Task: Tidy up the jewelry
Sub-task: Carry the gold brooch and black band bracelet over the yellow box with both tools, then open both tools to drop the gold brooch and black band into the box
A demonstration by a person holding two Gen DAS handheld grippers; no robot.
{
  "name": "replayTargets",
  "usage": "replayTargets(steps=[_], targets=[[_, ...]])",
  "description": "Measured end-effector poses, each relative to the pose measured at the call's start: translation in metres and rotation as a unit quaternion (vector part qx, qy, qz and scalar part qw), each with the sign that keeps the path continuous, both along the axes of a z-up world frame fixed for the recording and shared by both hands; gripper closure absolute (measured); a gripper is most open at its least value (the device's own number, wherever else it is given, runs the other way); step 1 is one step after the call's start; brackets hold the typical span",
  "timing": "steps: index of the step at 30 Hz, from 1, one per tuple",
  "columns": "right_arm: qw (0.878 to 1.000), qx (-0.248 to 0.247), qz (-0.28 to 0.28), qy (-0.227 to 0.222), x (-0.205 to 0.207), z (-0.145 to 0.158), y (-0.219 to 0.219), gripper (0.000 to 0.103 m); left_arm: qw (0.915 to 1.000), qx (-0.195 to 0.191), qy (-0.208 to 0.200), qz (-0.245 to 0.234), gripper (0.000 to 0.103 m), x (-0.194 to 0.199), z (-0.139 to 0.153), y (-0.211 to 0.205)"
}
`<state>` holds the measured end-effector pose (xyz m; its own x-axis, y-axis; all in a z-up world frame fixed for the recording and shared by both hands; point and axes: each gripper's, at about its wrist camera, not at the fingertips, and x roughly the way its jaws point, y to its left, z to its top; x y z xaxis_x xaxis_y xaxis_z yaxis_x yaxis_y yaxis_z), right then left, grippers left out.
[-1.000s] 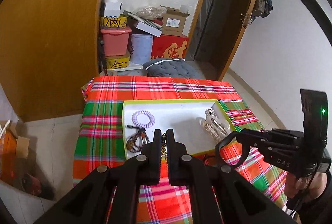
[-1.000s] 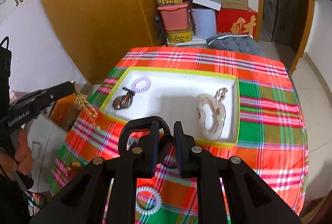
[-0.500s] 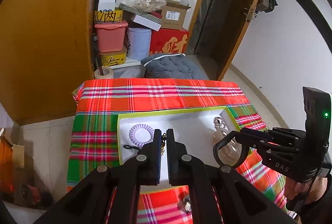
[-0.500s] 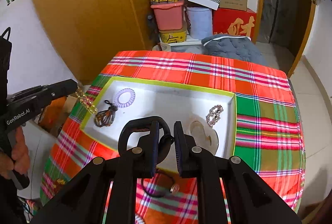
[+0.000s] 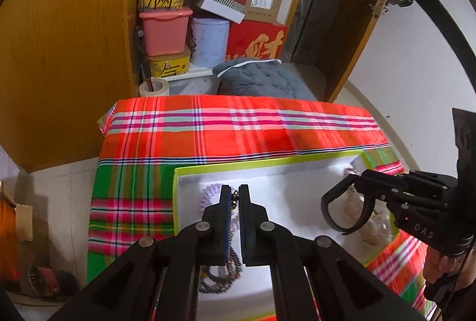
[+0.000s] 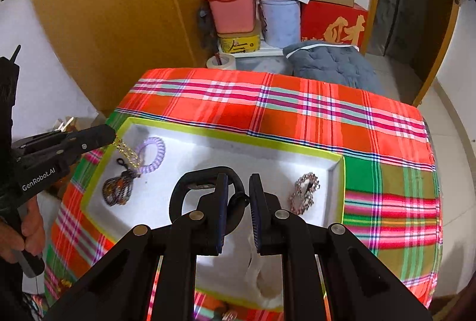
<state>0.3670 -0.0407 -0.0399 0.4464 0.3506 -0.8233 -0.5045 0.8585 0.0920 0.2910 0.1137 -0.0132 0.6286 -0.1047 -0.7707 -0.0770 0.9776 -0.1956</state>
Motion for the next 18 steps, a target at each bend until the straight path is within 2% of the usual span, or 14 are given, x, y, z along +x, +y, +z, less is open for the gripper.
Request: replayTargets(steps=[9,18], targets=[[0.999,-0.03,0.003,0.018,0.022,-0.025,0.015,0.088,0.9996,0.004,0.023,0.014,0.099,0.007,-0.025,0.011],[0.999,-0.031,-0.003,0.038,0.031,-0.038,0.018,0.088,0.9996,0.013,0.022,0.008,0.098,0.008,-0.029,0.008]])
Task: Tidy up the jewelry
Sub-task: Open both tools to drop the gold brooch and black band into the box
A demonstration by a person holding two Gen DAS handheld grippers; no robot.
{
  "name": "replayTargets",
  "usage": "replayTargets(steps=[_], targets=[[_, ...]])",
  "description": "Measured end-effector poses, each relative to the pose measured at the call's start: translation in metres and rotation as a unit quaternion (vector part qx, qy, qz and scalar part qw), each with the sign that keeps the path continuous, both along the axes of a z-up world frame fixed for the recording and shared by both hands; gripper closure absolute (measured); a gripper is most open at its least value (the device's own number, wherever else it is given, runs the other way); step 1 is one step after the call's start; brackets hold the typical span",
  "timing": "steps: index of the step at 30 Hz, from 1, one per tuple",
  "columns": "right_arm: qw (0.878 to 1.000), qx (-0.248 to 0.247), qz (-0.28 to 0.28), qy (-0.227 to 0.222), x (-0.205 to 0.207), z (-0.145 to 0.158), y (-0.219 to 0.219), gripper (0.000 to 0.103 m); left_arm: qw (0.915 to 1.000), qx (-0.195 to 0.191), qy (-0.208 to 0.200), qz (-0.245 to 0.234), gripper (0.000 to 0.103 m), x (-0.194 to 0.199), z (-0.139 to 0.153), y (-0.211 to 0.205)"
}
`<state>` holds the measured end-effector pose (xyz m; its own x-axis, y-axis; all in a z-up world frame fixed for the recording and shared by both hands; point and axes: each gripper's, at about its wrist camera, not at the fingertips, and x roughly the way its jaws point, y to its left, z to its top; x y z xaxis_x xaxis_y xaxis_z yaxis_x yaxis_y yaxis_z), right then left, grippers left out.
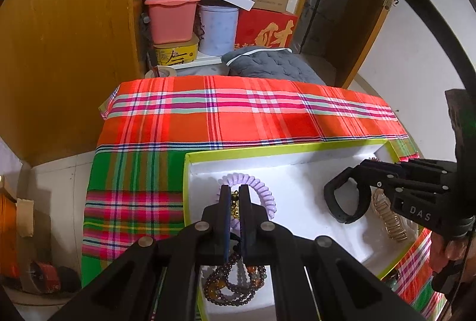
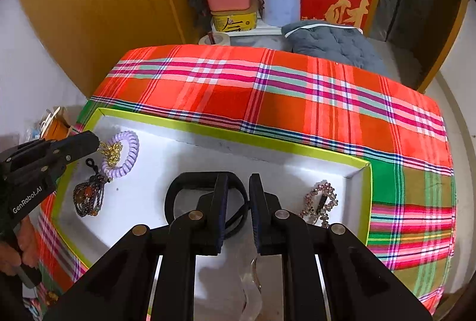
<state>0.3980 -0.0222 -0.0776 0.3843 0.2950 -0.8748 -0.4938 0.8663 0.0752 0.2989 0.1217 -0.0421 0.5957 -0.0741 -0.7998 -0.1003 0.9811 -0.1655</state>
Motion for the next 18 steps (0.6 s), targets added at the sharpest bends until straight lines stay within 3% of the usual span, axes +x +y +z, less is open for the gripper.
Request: replayTargets(steps=[7,10,12,18], targets=[[1.0,0.011,0.003,-0.007,-0.012,0.013,-0.005,0.086,0.9999,0.004,-0.004,0.008,0.097,-0.011,0.009,-0.002],[1.0,0.022,0.003,-0.014,-0.024,0.023,-0.011,0.085,0.9999,0.004,-0.011,0.011,0.087,-0.023,0.018,-0.003],[0.999,0.029,0.001,-0.017,-0.034,0.03,-0.016,0.085,0.9998,0.004,-0.018,0.011,0.075,-0.034,0.025,-0.006],[0.998,0.048,-0.001,-0.026,-0.07,0.045,-0.034,0.082,0.9995,0.007,-0.03,0.009,0.074,-0.071,0.042,-0.02]])
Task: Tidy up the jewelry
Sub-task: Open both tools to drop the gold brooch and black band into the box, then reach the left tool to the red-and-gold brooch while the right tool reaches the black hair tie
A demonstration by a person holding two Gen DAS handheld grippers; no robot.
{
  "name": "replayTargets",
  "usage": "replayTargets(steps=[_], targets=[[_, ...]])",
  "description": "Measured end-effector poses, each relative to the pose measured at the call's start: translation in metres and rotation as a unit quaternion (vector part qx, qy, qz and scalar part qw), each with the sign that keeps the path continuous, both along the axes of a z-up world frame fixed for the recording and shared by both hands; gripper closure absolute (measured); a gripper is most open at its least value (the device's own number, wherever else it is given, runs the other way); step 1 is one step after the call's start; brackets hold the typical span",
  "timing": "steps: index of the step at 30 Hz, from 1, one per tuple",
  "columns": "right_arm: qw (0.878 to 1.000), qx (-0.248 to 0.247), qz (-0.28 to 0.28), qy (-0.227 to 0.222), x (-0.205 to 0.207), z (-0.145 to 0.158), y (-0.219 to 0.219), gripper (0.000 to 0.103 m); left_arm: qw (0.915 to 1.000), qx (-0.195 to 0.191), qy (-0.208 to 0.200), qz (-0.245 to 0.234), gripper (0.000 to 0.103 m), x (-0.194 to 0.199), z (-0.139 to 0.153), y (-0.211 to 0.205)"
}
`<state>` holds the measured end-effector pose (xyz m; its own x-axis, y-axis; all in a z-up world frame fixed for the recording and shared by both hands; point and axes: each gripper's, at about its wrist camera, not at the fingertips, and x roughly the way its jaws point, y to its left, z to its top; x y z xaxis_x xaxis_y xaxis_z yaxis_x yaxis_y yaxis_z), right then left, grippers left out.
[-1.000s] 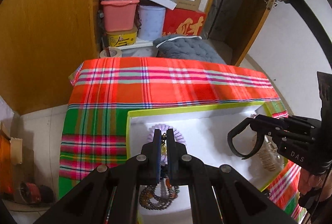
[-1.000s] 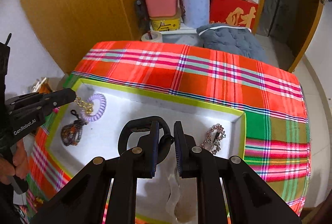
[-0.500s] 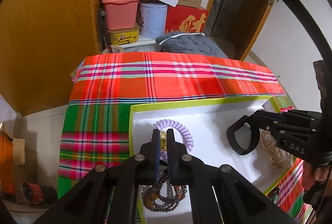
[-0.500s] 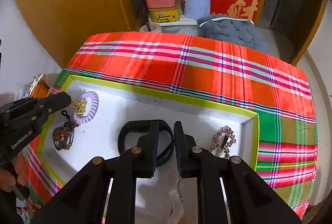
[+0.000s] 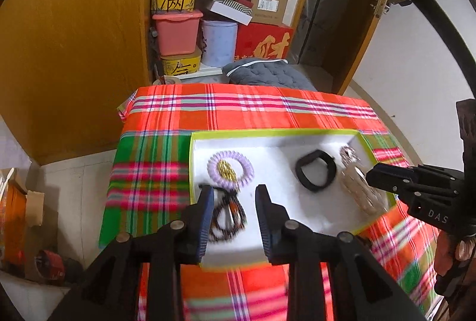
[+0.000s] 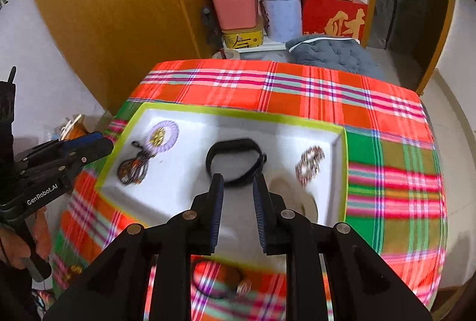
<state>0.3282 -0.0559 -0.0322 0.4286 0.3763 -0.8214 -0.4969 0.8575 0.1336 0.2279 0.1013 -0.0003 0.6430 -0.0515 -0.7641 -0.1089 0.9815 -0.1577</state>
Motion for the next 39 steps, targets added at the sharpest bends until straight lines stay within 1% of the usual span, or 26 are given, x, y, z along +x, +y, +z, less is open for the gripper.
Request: replayTargets(steps=[8,14,19,31,39], targets=[[1.0,0.017,0.002,-0.004,-0.051,0.012,-0.021,0.082,1.0,-0.007,-0.005,0.003,0.074,-0.053,0.011,-0.02],[1.0,0.021,0.005,-0.005,-0.083,0.016,-0.032,0.081,0.9998,-0.015,-0.005,0.01,0.074,-0.086,0.013,-0.023],[1.0,0.025,0.006,-0.004,-0.105,0.017,-0.037,0.081,0.9997,-0.015,-0.006,0.019,0.074,-0.108,0.013,-0.024],[1.0,0.029,0.01,0.001,-0.131,0.015,-0.044,0.081,0.9996,-0.017,-0.01,0.021,0.074,-0.136,0.012,-0.025],[0.999,0.026,0.014,0.023,-0.139,-0.001,-0.048,0.081,0.9996,-0.017,-0.004,0.024,0.074,-0.152,0.005,-0.017]])
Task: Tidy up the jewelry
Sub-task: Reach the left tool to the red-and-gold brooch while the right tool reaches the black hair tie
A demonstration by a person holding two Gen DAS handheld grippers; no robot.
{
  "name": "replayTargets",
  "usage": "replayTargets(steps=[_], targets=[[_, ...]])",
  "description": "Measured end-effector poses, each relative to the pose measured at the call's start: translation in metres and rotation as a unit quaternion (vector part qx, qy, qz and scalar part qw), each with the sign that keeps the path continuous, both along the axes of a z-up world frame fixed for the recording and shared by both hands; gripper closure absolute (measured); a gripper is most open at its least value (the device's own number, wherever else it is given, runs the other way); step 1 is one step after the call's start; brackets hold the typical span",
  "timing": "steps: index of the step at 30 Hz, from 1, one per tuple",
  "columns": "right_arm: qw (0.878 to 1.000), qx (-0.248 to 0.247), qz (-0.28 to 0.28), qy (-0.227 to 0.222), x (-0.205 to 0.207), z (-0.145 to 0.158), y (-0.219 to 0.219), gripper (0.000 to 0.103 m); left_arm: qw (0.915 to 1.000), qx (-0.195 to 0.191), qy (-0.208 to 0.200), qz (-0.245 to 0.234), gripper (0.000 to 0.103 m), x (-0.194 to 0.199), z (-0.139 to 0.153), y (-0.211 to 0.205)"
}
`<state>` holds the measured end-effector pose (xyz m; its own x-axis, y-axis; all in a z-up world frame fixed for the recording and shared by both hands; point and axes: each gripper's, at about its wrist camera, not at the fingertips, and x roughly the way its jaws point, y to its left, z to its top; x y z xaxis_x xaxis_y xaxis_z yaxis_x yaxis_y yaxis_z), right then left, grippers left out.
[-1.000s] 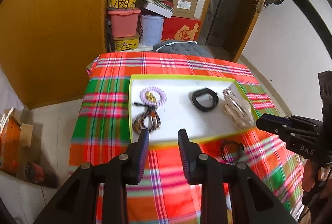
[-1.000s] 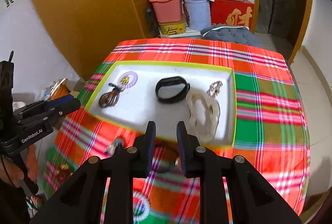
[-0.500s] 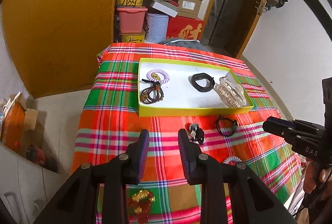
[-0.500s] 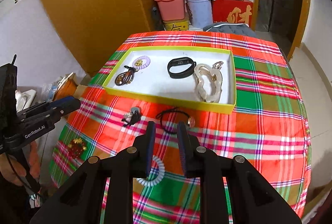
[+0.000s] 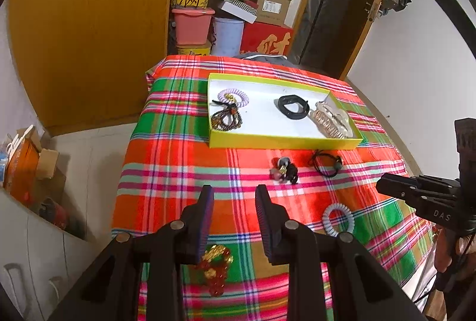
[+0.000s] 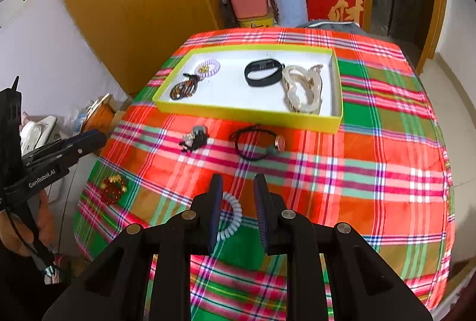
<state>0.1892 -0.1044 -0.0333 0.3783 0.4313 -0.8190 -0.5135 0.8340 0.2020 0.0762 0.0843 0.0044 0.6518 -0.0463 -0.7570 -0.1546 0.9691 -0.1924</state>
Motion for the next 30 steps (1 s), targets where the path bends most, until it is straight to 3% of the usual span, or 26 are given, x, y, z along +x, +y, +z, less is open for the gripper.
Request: replayTargets(steps=[8,13,20,23,30], targets=[[1.0,-0.007,0.011,0.019,-0.004,-0.016,0.002,0.081,0.9999,-0.002,0.014,0.002,0.074,-0.014,-0.014,0.008],[0.999,-0.01,0.013,0.03,-0.003,-0.025,0.004,0.081,0.9998,-0.007,0.02,-0.001,0.067,-0.017,-0.021,0.008],[0.999,-0.006,-0.005,0.034,0.008,-0.031,0.002,0.081,0.9996,-0.011,0.021,-0.015,0.067,-0.005,-0.023,-0.001],[0.999,-0.005,-0.016,0.033,0.017,-0.032,0.0,0.068,0.9996,-0.011,0.019,-0.019,0.067,0.004,-0.023,-0.004],[0.999,-0.006,-0.022,0.028,0.038,-0.035,0.003,0.067,0.9995,-0.011,0.024,-0.017,0.067,0.003,-0.03,0.0]])
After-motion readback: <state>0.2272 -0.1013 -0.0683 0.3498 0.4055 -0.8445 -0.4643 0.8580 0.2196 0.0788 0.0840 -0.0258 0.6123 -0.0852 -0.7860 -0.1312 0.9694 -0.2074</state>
